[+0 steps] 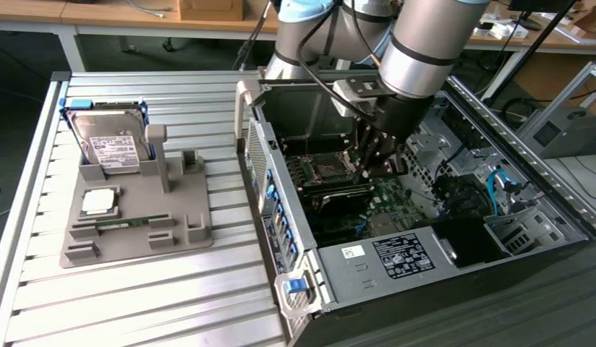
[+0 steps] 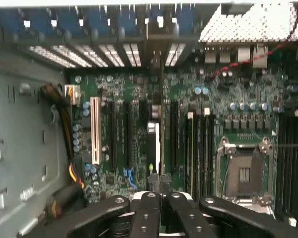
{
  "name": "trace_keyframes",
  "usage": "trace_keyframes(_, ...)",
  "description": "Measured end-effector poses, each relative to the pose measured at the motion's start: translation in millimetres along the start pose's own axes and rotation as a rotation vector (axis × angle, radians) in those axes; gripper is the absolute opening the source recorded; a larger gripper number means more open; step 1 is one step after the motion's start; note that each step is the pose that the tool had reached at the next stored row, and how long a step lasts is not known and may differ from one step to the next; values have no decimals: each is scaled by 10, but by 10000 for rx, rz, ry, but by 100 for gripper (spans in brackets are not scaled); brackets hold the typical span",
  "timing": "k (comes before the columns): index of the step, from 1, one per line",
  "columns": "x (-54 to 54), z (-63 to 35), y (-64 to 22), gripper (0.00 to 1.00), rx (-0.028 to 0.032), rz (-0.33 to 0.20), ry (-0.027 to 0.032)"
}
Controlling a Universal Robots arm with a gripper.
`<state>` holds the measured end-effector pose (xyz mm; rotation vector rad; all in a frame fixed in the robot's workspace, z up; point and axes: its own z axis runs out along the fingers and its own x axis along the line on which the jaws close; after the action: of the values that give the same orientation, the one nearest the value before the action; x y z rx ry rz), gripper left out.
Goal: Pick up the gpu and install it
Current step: 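Insert the gpu into the slot, then press down on the gpu until it lock into place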
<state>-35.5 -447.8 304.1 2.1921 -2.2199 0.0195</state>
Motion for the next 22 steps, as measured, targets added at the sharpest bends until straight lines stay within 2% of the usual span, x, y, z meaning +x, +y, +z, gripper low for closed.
trace_keyframes(2,0,0,-59,11,-16,-2,-6)
trace_keyframes(9,-1,0,-43,11,-17,-2,-7)
trace_keyframes(11,0,5,40,11,-15,-2,-7)
trace_keyframes(15,-3,61,316,11,-12,-2,-7)
trace_keyframes(18,-10,118,459,11,-13,-2,-6)
trace_keyframes(20,-17,156,543,11,-12,0,-7)
trace_keyframes(22,-18,212,555,11,-12,-3,-7)
